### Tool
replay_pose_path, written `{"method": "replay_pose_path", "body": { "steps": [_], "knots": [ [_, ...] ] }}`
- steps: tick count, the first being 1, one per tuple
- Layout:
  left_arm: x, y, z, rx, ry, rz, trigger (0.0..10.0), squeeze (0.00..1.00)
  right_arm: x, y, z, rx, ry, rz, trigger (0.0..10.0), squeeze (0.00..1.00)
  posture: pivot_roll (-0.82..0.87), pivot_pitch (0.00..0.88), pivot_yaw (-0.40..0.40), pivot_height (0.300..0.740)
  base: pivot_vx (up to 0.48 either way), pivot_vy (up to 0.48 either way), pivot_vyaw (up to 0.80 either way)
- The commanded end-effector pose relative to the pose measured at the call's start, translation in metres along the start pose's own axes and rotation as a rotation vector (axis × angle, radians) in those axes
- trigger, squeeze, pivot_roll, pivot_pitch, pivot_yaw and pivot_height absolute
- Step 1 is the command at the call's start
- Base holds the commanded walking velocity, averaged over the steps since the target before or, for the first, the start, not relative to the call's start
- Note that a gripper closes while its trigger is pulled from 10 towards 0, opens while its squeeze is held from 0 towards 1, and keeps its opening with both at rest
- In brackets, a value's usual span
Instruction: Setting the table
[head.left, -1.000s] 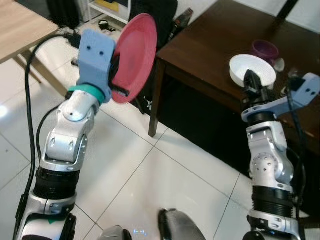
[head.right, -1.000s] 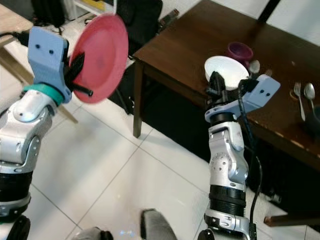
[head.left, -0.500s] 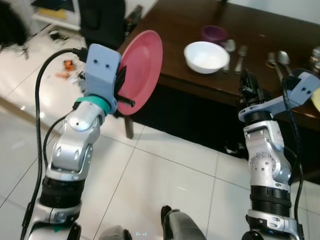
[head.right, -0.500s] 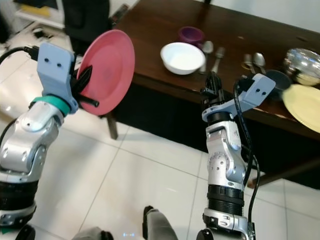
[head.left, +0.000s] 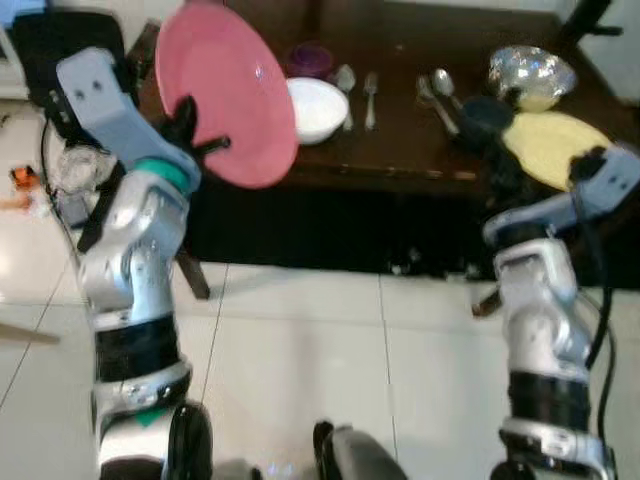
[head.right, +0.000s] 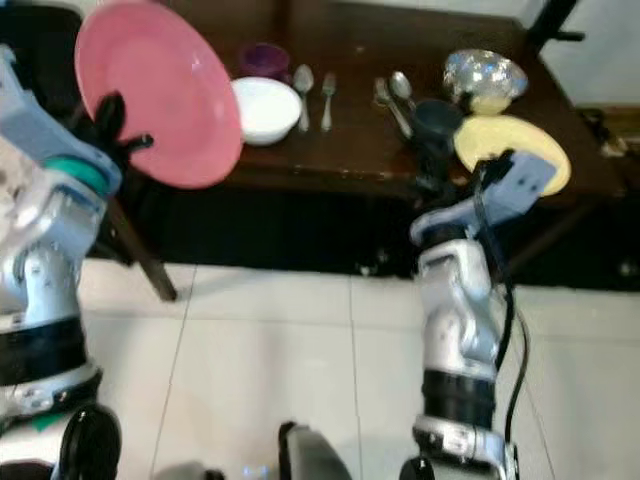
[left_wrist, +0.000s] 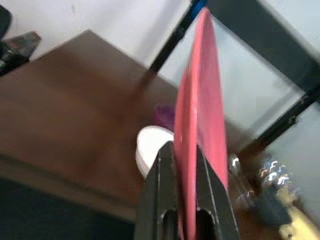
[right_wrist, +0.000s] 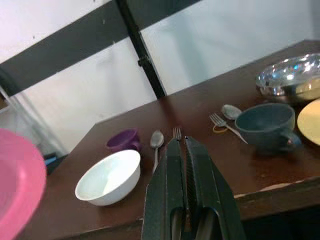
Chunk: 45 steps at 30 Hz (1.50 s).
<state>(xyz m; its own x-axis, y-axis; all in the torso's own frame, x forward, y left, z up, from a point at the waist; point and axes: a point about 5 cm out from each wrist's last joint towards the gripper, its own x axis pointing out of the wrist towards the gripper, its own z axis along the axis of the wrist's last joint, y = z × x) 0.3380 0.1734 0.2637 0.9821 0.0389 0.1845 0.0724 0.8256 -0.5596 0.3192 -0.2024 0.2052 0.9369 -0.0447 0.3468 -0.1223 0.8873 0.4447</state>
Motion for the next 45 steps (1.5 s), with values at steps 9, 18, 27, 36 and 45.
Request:
{"method": "replay_pose_path", "body": {
  "steps": [9,18,27,36,45],
  "knots": [
    [-0.003,0.014,0.0,0.179,-0.024,0.062,10.0,0.0,0.001,0.003,-0.002,-0.009,0.0,0.014,10.0,0.0,0.07,0.036,-0.001,0.74,0.0,0.0,0.0],
    [-0.003,-0.004,0.015,0.484,-0.184,-0.007,10.0,0.0,0.002,0.007,-0.003,-0.019,0.0,0.035,10.0,0.0,0.07,0.028,0.001,0.74,0.0,0.0,0.0],
    [0.004,-0.006,0.022,0.455,-0.228,0.033,10.0,0.0,0.004,0.008,-0.003,-0.019,-0.003,0.042,10.0,0.0,0.07,0.028,0.002,0.74,0.449,0.0,0.0],
    [0.007,-0.017,0.021,0.495,-0.252,-0.036,10.0,0.0,0.004,0.008,-0.003,-0.013,-0.009,0.034,10.0,0.0,0.07,0.032,0.012,0.74,0.472,0.0,0.0],
    [0.007,-0.022,0.018,0.5,-0.252,-0.068,10.0,0.0,0.004,0.004,-0.003,-0.002,-0.007,0.014,10.0,0.0,0.07,0.037,0.012,0.74,0.472,0.0,-0.44]
  ]
}}
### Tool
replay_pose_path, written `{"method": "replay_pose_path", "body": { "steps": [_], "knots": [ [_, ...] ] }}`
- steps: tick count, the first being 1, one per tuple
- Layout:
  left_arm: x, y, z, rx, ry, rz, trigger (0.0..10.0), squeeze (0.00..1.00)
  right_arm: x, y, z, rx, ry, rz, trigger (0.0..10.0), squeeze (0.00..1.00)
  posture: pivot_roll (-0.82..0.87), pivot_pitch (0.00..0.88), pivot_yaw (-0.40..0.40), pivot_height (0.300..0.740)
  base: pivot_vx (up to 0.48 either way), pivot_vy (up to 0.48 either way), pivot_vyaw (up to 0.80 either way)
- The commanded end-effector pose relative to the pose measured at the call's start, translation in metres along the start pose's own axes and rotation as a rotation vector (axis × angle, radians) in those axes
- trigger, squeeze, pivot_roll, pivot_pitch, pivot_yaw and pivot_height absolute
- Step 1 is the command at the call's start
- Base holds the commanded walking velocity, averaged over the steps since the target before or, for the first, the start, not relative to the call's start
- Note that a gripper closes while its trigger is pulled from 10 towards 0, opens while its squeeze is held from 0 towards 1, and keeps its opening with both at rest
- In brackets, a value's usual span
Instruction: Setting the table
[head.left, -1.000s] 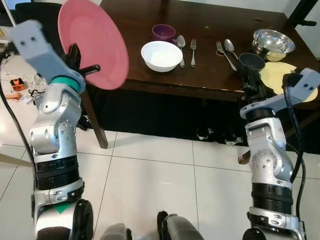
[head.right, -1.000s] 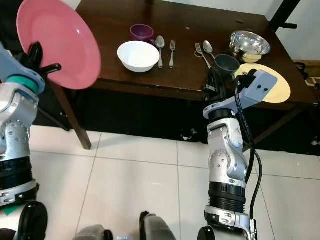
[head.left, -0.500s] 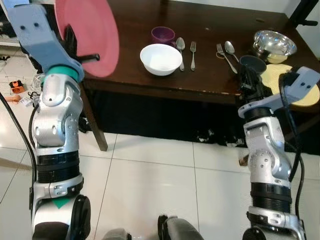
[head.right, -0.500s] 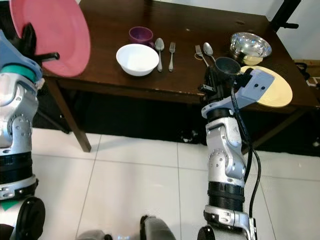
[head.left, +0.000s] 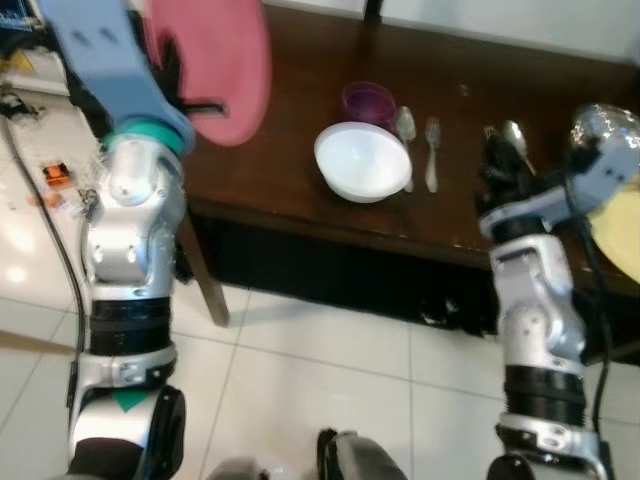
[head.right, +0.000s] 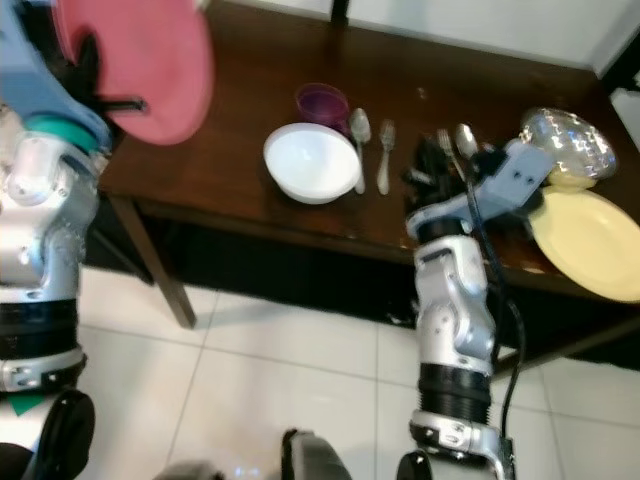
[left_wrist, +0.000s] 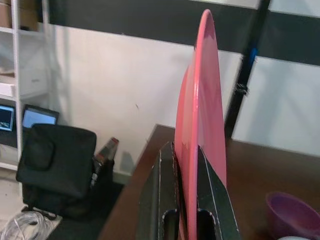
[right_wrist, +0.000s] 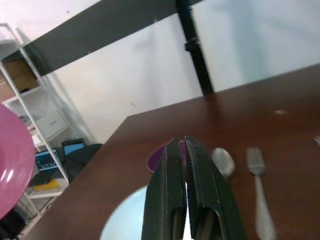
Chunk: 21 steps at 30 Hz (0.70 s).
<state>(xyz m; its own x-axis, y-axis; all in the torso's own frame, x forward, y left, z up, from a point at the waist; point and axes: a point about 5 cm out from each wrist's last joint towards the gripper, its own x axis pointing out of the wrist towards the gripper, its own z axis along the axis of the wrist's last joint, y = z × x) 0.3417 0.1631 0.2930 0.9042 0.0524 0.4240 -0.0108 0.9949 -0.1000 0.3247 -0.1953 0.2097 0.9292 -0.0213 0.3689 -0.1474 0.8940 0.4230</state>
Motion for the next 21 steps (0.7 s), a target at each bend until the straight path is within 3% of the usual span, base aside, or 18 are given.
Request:
{"method": "replay_pose_path", "body": {
  "steps": [1,3,21],
  "knots": [
    [-0.002,0.002,-0.001,0.002,-0.005,0.003,10.0,0.0,-0.003,-0.004,-0.001,0.011,0.002,-0.02,10.0,0.0,0.07,0.038,0.012,0.74,0.472,0.0,-0.8],
    [-0.001,0.001,-0.001,0.002,-0.007,0.001,10.0,0.0,-0.003,-0.005,-0.001,0.012,0.001,-0.024,10.0,0.0,0.07,0.039,0.012,0.74,0.472,0.0,-0.8],
    [-0.005,-0.014,-0.006,-0.027,0.012,-0.117,10.0,0.0,-0.003,-0.006,0.001,0.0,-0.008,-0.036,10.0,0.0,0.07,0.046,0.013,0.74,0.385,0.0,0.0]
  ]
}}
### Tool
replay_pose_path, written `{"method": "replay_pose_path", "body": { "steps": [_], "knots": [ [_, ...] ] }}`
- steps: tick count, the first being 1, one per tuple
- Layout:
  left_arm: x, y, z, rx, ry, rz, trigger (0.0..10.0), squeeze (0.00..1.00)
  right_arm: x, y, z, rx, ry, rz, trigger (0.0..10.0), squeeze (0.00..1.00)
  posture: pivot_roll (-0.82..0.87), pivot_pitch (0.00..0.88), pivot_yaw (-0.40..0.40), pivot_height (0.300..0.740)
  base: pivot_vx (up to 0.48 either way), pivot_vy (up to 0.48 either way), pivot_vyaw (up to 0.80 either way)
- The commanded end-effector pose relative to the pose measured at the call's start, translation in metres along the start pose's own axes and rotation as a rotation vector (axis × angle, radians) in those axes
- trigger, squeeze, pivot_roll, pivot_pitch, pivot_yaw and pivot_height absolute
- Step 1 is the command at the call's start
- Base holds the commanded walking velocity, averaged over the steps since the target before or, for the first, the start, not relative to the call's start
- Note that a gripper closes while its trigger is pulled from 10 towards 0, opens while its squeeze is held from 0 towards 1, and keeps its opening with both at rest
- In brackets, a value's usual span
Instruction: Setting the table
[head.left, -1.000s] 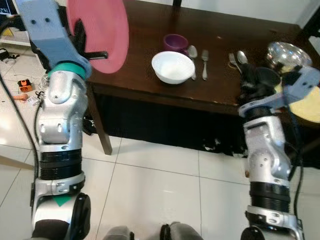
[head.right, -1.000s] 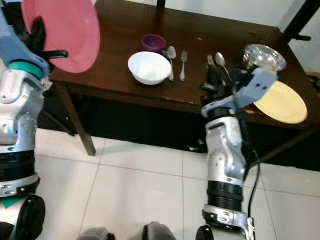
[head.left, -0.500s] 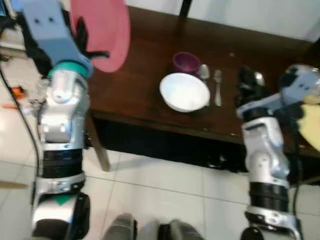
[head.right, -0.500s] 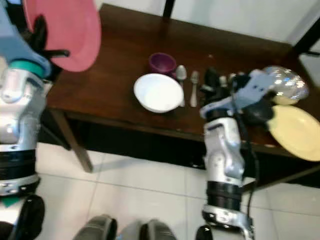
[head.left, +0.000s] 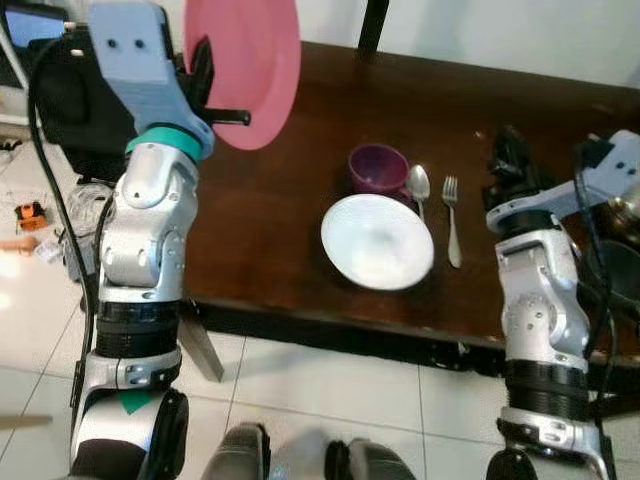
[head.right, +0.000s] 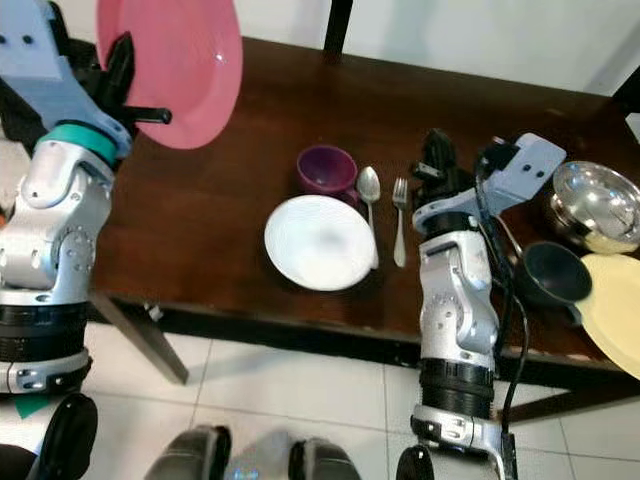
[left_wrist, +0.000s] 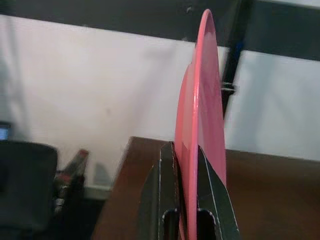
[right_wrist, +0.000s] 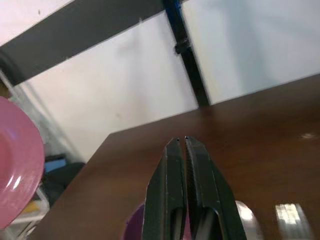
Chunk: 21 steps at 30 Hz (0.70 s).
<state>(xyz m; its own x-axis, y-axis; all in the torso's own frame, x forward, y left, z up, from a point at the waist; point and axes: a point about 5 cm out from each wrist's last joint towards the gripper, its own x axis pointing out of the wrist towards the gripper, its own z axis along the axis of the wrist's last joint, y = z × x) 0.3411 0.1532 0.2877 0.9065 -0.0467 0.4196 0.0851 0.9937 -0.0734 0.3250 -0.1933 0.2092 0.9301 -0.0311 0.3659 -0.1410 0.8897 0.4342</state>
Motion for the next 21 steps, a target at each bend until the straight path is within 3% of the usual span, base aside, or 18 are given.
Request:
{"method": "replay_pose_path", "body": {
  "steps": [1,6,10,13,15,19,21],
  "knots": [
    [-0.001,-0.005,-0.001,-0.012,0.0,-0.024,10.0,0.0,-0.003,-0.007,0.002,-0.008,-0.006,-0.025,10.0,0.0,0.07,0.046,0.014,0.74,0.277,0.0,0.0],
    [-0.002,-0.008,-0.003,-0.026,0.018,-0.049,10.0,0.0,-0.004,-0.007,0.002,-0.007,-0.006,-0.026,10.0,0.0,0.07,0.047,0.013,0.74,0.097,0.0,0.0],
    [-0.01,-0.022,-0.01,-0.182,0.101,-0.194,10.0,0.0,-0.004,-0.007,0.003,-0.008,-0.005,-0.026,10.0,0.0,0.07,0.049,0.013,0.74,0.0,0.0,0.0],
    [-0.012,-0.021,-0.012,-0.249,0.118,-0.197,10.0,0.0,-0.004,-0.008,0.003,-0.009,-0.006,-0.026,10.0,0.0,0.07,0.05,0.013,0.74,0.0,0.0,0.0],
    [-0.012,-0.021,-0.012,-0.249,0.118,-0.197,10.0,0.0,-0.004,-0.008,0.003,-0.009,-0.006,-0.026,10.0,0.0,0.07,0.05,0.013,0.74,0.0,0.0,0.0],
    [-0.007,0.003,-0.026,-0.424,0.224,-0.074,10.0,0.0,-0.004,-0.006,0.004,-0.018,-0.01,-0.019,10.0,0.0,0.07,0.053,0.012,0.74,0.0,0.0,0.0],
    [-0.007,0.01,-0.031,-0.45,0.252,-0.042,10.0,0.0,-0.004,-0.005,0.005,-0.024,-0.014,-0.013,10.0,0.0,0.07,0.059,0.015,0.74,0.0,0.0,0.0]
  ]
}}
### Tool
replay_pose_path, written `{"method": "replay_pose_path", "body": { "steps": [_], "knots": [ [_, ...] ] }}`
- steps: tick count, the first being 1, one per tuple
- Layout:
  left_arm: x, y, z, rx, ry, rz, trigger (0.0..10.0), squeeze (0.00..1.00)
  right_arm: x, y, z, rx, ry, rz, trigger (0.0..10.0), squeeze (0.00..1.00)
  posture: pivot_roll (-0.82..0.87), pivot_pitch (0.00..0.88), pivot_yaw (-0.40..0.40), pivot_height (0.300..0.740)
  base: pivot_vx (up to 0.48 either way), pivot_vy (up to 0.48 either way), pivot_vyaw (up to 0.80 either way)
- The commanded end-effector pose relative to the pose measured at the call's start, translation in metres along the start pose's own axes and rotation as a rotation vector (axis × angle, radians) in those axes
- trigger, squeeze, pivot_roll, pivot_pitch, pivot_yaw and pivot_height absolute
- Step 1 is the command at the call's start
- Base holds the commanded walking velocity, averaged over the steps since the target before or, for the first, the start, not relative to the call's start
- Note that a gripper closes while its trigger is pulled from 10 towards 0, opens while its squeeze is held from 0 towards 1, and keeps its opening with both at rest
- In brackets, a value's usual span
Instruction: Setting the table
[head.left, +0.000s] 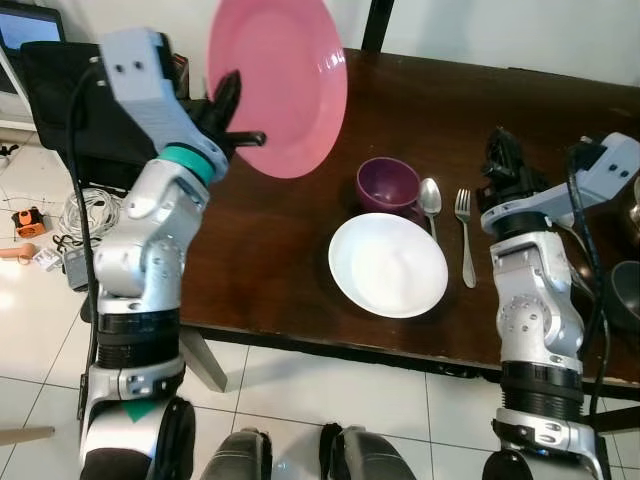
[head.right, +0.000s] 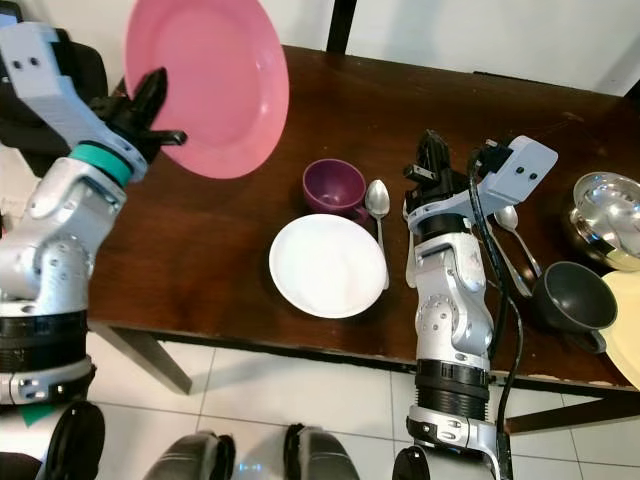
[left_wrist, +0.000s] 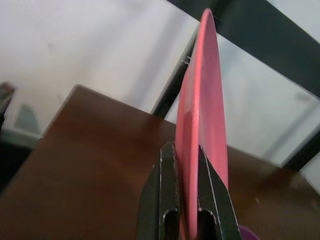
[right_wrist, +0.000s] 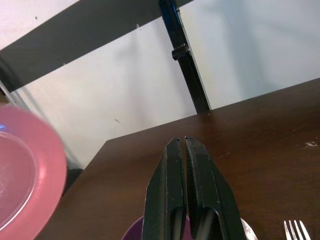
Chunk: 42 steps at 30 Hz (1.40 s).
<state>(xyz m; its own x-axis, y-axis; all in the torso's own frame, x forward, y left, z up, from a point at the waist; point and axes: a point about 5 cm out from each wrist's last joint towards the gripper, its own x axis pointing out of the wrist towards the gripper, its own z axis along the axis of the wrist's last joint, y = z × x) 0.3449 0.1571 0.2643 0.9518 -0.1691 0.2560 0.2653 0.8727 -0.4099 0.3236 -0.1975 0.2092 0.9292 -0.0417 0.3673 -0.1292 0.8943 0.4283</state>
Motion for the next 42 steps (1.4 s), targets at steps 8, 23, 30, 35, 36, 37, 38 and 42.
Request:
{"method": "replay_pose_path", "body": {
  "steps": [8,23,30,35,36,37,38,42],
  "knots": [
    [-0.013,0.05,-0.024,-0.269,0.165,0.216,10.0,0.0,-0.001,0.002,0.007,-0.027,-0.019,0.013,10.0,0.0,0.08,0.081,0.012,0.74,0.0,0.0,0.0],
    [-0.037,0.063,-0.076,-0.39,0.377,0.254,10.0,0.0,-0.006,0.003,-0.002,-0.014,0.026,0.022,10.0,0.0,0.07,0.109,0.0,0.74,0.0,0.0,0.0],
    [-0.04,0.049,-0.085,-0.424,0.41,0.144,10.0,0.0,-0.009,0.003,-0.002,-0.017,0.039,0.023,10.0,0.0,0.06,0.111,0.003,0.74,0.0,0.0,0.0],
    [-0.041,0.048,-0.089,-0.411,0.434,0.137,10.0,0.0,-0.009,0.003,-0.002,-0.016,0.038,0.023,10.0,0.0,0.06,0.108,0.004,0.74,0.0,0.0,0.0],
    [-0.041,0.05,-0.089,-0.4,0.438,0.144,10.0,0.0,-0.009,0.003,-0.001,-0.016,0.037,0.023,10.0,0.0,0.06,0.107,0.002,0.74,0.0,0.0,0.0],
    [-0.041,0.05,-0.089,-0.4,0.438,0.144,10.0,0.0,-0.009,0.003,-0.001,-0.016,0.037,0.023,10.0,0.0,0.06,0.107,0.002,0.74,0.0,0.0,0.0],
    [-0.041,0.05,-0.089,-0.4,0.438,0.144,10.0,0.0,-0.009,0.003,-0.001,-0.016,0.037,0.023,10.0,0.0,0.06,0.107,0.002,0.74,0.0,0.0,0.0],
    [-0.042,0.055,-0.088,-0.362,0.434,0.174,10.0,1.0,-0.009,0.003,-0.001,-0.014,0.04,0.026,10.0,0.0,0.06,0.107,0.0,0.74,0.0,0.0,0.0]
  ]
}}
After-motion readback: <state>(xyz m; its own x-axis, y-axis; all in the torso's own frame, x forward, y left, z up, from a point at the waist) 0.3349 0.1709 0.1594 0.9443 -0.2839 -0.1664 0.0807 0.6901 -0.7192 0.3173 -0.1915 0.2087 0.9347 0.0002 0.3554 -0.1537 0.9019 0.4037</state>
